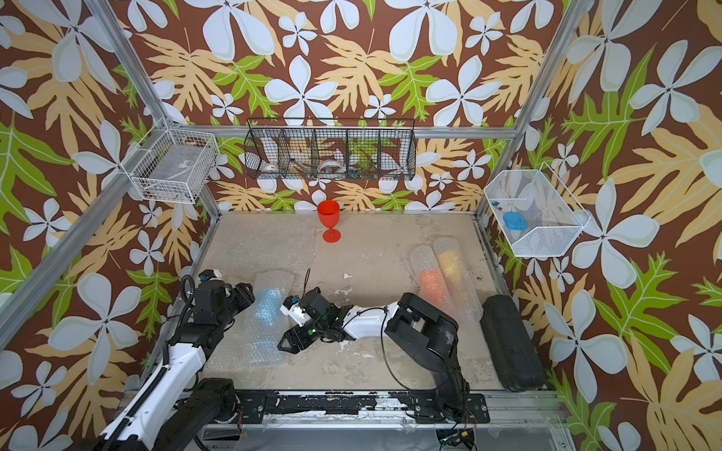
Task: Unpack wine glasses from bubble wrap
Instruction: Unwrap the bubble wrap at the center of the board.
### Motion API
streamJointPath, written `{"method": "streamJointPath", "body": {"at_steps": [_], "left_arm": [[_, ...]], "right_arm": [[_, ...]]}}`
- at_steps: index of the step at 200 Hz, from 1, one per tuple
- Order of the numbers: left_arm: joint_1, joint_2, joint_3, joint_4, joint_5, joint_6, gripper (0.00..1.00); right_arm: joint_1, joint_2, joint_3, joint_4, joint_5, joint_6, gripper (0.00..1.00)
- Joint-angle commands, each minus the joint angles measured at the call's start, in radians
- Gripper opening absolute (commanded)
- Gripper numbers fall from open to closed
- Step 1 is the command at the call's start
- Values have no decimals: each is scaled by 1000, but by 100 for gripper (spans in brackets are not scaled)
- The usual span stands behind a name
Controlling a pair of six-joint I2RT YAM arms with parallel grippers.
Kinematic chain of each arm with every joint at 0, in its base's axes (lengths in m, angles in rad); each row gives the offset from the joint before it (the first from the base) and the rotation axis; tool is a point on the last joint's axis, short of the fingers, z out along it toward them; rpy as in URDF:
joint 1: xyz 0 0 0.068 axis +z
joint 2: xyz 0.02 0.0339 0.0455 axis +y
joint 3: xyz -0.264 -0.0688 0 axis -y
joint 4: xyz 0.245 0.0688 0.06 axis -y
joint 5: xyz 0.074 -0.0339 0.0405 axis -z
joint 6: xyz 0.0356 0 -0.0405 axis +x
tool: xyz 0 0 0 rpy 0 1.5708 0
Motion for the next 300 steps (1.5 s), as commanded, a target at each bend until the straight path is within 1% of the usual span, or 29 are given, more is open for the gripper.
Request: {"method": "streamJointPath", "body": {"at_steps": [1,39,79,122,154,178,189,211,242,260,300], "left_arm": [[0,34,1,7,39,13,67],[1,55,-5,11,83,3,69],[0,70,-16,29,137,-15,69],[0,67,-7,47,275,-92,67],[0,30,5,34,292,-122,65],[-9,17,-5,52,335,-174,64],[-47,21,-12,65,331,-200,63],[-168,42,-9,94,269,-233,63],[-289,92,18,143,206,-267,63],[-352,138,42,170,176,-276,63],[-472,272,92,244,157,-284,64]], "right_arm": [[-13,-51,-37,-3,9,-28,72],[-50,-105,-111,25,11,-12,73],[-87,-133,-156,34,24,-14,73],[-134,-166,-186,28,35,-28,73],[-175,-186,-210,24,41,-38,73],[-212,-204,-237,29,41,-42,73],[-230,-213,-248,30,41,-43,73],[-271,-232,-267,26,40,-50,73],[-316,-273,-289,7,52,-62,73],[-341,-291,-303,-2,58,-69,73],[-393,-339,-330,-24,70,-80,73]]}}
